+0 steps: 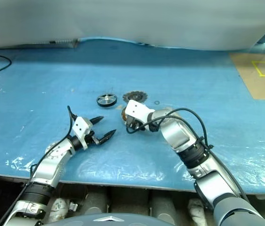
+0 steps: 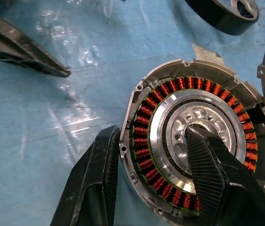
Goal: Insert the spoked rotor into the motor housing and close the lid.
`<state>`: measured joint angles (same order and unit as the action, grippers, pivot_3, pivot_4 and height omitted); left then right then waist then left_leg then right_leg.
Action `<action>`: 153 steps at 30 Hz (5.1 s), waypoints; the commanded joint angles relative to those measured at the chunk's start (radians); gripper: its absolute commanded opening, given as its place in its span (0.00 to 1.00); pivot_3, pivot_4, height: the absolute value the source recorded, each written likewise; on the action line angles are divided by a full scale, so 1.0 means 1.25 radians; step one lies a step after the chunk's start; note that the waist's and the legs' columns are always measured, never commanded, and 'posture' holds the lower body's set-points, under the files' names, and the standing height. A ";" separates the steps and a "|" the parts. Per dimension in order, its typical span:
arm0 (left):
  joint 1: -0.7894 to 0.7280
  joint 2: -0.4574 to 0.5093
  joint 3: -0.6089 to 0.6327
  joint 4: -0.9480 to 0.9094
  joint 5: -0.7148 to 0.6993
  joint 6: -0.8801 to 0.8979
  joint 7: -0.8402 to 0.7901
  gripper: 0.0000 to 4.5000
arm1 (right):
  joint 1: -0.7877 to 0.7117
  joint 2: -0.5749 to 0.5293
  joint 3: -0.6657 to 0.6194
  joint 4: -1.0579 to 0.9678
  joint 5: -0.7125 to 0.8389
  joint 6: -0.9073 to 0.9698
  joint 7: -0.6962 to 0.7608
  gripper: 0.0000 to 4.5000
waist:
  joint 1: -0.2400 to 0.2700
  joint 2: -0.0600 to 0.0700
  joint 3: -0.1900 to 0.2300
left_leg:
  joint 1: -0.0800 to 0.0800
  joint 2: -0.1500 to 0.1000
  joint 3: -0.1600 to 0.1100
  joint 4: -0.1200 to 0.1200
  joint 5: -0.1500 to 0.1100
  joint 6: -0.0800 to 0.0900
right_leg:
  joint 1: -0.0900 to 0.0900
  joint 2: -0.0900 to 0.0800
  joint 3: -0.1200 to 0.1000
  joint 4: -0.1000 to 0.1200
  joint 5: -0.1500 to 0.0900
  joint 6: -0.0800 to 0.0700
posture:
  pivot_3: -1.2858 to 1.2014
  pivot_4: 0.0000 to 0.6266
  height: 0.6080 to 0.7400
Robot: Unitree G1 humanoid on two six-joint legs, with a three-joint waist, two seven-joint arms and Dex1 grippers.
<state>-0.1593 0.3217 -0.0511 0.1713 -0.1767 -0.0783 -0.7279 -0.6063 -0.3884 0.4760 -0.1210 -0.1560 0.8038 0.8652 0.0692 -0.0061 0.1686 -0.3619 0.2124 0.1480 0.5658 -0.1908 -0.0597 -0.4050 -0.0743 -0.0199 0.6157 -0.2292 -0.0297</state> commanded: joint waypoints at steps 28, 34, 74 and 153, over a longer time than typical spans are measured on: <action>-0.036 0.014 0.007 -0.006 -0.019 0.008 -0.039 1.00 | 0.123 -0.166 -0.267 -0.251 0.284 0.143 -0.017 0.99 | 0.003 0.001 0.000 | -0.001 -0.001 0.001 -0.002 0.000 0.000 | -0.002 0.000 0.001 -0.002 0.000 0.000 | 0.52 0.24 1.00; -0.038 0.018 0.009 -0.005 -0.019 0.008 -0.042 1.00 | 0.149 -0.160 -0.284 -0.069 0.226 -0.060 -0.111 0.99 | -0.002 0.001 0.000 | -0.001 -0.001 0.001 -0.002 0.000 0.000 | -0.002 0.000 0.001 -0.002 0.000 0.000 | 0.52 0.24 1.00; -0.027 0.026 0.004 -0.031 -0.018 0.024 -0.033 1.00 | -0.072 0.165 -0.306 0.726 0.102 -0.492 -0.481 0.41 | -0.002 0.001 0.000 | -0.001 -0.001 0.001 0.002 0.000 0.000 | -0.002 0.000 0.001 0.002 0.000 0.000 | 0.52 0.24 1.00; 0.034 0.032 -0.049 -0.087 -0.051 -0.001 -0.154 1.00 | 0.153 0.044 -0.187 0.080 0.253 -0.342 -0.102 0.51 | -0.001 0.001 -0.001 | -0.004 0.000 0.001 -0.003 0.000 0.000 | -0.002 0.000 0.000 -0.006 0.000 0.000 | 0.52 0.24 1.00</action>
<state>-0.1162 0.3547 -0.1126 0.0969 -0.2258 -0.0653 -0.9135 -0.4197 -0.3206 0.2730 0.0562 0.1245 0.3562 0.7171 0.0681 -0.0050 0.1674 -0.3665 0.2124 0.1495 0.5616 -0.1909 -0.0593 -0.4082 -0.0739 -0.0202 0.6086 -0.2292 -0.0297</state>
